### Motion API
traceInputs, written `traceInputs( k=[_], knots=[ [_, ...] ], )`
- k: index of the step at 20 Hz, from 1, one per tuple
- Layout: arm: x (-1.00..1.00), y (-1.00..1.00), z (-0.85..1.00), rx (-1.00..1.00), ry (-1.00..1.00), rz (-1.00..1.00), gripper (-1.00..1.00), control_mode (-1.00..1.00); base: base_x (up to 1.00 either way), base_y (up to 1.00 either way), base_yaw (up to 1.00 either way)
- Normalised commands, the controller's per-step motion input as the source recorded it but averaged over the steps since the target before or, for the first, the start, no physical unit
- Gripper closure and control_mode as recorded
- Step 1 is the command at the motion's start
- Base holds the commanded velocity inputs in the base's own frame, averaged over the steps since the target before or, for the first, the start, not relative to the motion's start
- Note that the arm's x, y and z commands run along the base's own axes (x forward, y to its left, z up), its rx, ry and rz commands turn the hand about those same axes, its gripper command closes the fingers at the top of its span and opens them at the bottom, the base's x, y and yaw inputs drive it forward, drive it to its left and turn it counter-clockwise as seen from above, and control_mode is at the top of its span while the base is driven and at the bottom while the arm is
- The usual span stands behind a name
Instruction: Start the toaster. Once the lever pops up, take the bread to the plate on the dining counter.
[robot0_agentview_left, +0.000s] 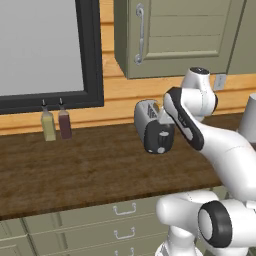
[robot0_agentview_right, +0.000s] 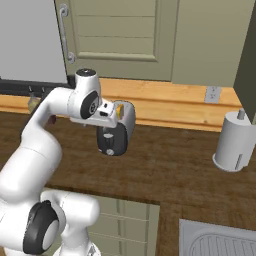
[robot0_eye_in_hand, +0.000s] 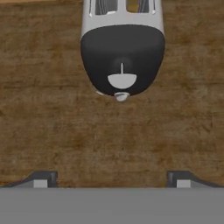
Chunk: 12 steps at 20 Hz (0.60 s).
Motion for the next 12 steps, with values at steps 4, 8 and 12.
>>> traceInputs(
  k=[4,8,12],
  knots=[
    [0.4,-0.33,-0.25,0.0,0.06,-0.07,-1.0,-1.0,0.0,0.0,0.0],
    [0.39,-0.27,-0.27,0.0,0.01,0.0,-1.0,-1.0,0.0,0.0,0.0],
    [0.11,-0.04,-0.25,0.0,0.0,0.0,-1.0,-1.0,0.0,0.0,0.0]
  ],
)
